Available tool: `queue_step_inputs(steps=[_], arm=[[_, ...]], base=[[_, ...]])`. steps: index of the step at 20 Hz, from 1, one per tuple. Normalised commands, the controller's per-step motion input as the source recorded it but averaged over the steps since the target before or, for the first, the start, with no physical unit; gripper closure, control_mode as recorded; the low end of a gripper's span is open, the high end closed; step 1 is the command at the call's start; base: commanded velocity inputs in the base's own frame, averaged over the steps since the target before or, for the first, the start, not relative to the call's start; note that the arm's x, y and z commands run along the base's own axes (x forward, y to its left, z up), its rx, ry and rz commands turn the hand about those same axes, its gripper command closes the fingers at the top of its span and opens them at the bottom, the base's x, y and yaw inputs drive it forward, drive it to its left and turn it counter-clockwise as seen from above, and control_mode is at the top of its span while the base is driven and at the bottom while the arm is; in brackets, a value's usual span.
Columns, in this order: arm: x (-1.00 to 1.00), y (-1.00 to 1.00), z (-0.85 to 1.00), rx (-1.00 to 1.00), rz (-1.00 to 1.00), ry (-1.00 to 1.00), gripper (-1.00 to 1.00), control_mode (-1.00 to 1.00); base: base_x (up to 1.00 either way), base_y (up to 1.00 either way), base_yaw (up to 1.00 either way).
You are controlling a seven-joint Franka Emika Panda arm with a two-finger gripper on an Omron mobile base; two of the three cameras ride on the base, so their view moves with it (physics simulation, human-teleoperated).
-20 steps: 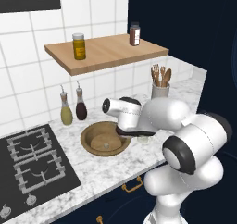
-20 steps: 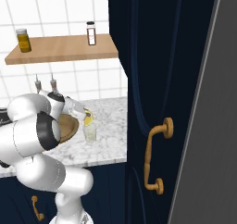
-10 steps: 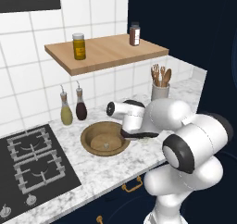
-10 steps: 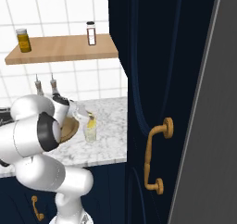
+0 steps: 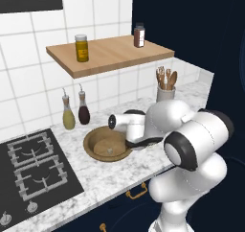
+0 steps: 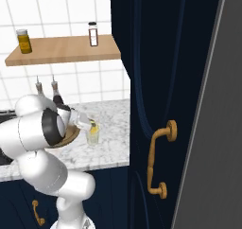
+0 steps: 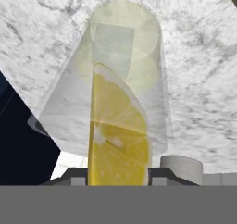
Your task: Grab a lemon wedge from the fridge and one ice cube from the ice bowl, and put them in the glass of lemonade.
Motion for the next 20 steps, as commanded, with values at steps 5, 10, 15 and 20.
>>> queue_step_inputs(steps=[5, 10, 15, 20], arm=[[-0.20, 0.23, 0.36, -0.05, -0.03, -0.03, -1.00, -1.00], [-0.26, 0.00, 0.83, 0.00, -0.04, -0.01, -1.00, -1.00], [-0.02, -0.06, 0.06, -0.02, -0.02, 0.00, -1.00, -1.00], [-0.72, 0.16, 0.21, -0.02, 0.00, -0.05, -1.00, -1.00]], base=[[0.00, 0.00, 0.00], [0.00, 0.00, 0.00], [0.00, 0.00, 0.00], [0.00, 0.00, 0.00]])
